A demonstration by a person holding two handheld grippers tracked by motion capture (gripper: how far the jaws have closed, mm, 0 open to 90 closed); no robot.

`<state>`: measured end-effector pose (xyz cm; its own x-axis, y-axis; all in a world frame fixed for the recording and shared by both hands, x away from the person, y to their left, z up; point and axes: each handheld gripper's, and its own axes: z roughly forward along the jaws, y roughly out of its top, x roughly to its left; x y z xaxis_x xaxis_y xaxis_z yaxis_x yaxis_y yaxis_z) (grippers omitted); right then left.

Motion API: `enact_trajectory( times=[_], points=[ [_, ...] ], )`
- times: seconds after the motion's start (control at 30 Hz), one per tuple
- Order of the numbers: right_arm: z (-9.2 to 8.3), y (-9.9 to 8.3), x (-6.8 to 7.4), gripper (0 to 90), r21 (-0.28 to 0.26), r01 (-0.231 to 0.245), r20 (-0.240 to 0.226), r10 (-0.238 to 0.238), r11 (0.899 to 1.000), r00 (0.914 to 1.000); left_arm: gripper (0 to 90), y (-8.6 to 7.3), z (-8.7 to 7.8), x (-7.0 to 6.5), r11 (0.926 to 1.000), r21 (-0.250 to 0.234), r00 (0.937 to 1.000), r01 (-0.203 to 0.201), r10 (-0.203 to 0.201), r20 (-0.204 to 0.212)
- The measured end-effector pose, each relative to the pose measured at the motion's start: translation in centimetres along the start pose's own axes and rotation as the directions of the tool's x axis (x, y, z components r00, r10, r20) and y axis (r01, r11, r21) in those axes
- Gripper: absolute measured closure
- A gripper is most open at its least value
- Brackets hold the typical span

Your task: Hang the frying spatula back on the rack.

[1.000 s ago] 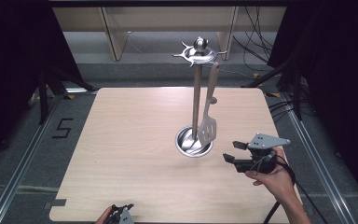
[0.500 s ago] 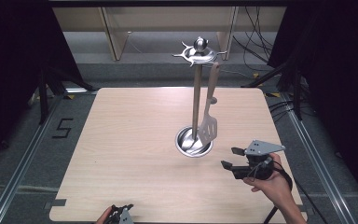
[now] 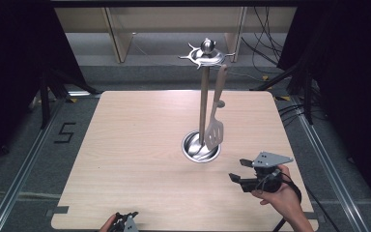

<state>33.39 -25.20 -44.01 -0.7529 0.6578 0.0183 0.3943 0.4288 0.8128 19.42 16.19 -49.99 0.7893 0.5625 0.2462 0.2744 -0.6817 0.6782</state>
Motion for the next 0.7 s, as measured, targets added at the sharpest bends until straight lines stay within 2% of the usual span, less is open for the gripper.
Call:
enact_trajectory(
  times=[0.07, 0.1, 0.13, 0.17, 0.27, 0.3, 0.33, 0.4, 0.43, 0.47, 0.5, 0.57, 0.6, 0.63, 0.7],
  points=[
    [0.1, -0.3, 0.2, 30.6, 0.02, -0.029, -0.005, 0.029, 0.999, 0.9996, 15.4, 0.0, 0.0, 0.0, 1.0, -0.001, 1.0, 0.001, -0.001, 0.002],
    [0.2, -0.4, 0.1, 29.9, 0.013, -0.008, 0.003, 0.008, 1.0, 1.0, 15.4, 0.0, 0.0, 0.0, 1.0, -0.003, 1.0, 0.004, -0.004, 0.001],
    [0.3, -0.6, 0.3, 29.8, 0.011, -0.021, 0.008, 0.021, 1.0, 0.9997, 15.4, 0.0, 0.0, 0.0, 1.0, -0.003, 1.0, 0.004, -0.004, 0.0],
    [0.5, -0.7, 0.1, 29.6, 0.007, 0.008, 0.001, -0.008, 1.0, 1.0, 15.4, 0.0, 0.0, 0.0, 1.0, -0.002, 1.0, 0.003, -0.003, 0.0],
    [0.6, -1.0, 0.4, 29.0, 0.021, 0.015, 0.004, -0.015, 1.0, 0.9999, 15.4, 0.0, 0.0, 0.0, 1.0, -0.003, 1.0, 0.002, -0.002, 0.0],
    [0.6, -1.1, 0.6, 29.0, 0.026, -0.008, 0.004, 0.008, 1.0, 1.0, 15.4, 0.0, 0.0, 0.0, 1.0, -0.002, 1.0, 0.002, -0.002, 0.001],
    [0.7, -1.1, 0.4, 29.0, 0.02, 0.027, -0.004, -0.027, 0.999, 0.9996, 15.4, 0.0, 0.0, 0.0, 1.0, -0.001, 1.0, 0.001, -0.001, 0.001],
    [0.8, -1.3, 0.8, 29.1, 0.025, 0.007, 0.0, -0.007, 1.0, 1.0, 15.4, 0.0, 0.0, 0.0, 1.0, 0.001, 1.0, -0.001, 0.001, 0.001],
    [0.9, -1.4, 0.7, 29.1, 0.02, 0.026, 0.001, -0.026, 0.999, 0.9997, 15.4, 0.0, 0.0, 0.0, 1.0, 0.001, 1.0, -0.001, 0.001, 0.001],
    [0.9, -1.6, 1.0, 29.1, 0.029, 0.002, -0.001, -0.002, 1.0, 1.0, 15.4, 0.0, 0.0, 0.0, 1.0, -0.001, 1.0, 0.0, 0.0, 0.001],
    [1.0, -1.7, 0.9, 29.2, 0.029, 0.025, -0.009, -0.024, 0.999, 0.9997, 15.4, 0.0, 0.0, 0.0, 1.0, -0.001, 1.0, 0.0, 0.0, 0.001],
    [1.0, -2.0, 1.2, 29.3, 0.048, -0.002, -0.015, 0.003, 0.999, 0.9999, 15.4, -0.1, 0.0, 0.0, 1.0, 0.0, 1.0, 0.001, -0.001, 0.001],
    [1.0, -2.1, 1.1, 29.3, 0.039, 0.005, -0.004, -0.005, 0.999, 1.0, 15.4, -0.1, 0.0, 0.0, 1.0, 0.0, 1.0, 0.001, -0.001, 0.001],
    [1.1, -2.2, 1.0, 29.3, 0.039, 0.024, -0.015, -0.024, 0.999, 0.9996, 15.4, -0.1, 0.0, 0.0, 1.0, 0.0, 1.0, 0.001, -0.001, 0.001],
    [1.0, -2.5, 1.1, 29.4, 0.043, 0.009, -0.013, -0.008, 0.999, 0.9999, 15.6, -0.1, 0.1, 0.0, 1.0, 0.002, 1.0, 0.003, -0.003, 0.002]
  ],
)
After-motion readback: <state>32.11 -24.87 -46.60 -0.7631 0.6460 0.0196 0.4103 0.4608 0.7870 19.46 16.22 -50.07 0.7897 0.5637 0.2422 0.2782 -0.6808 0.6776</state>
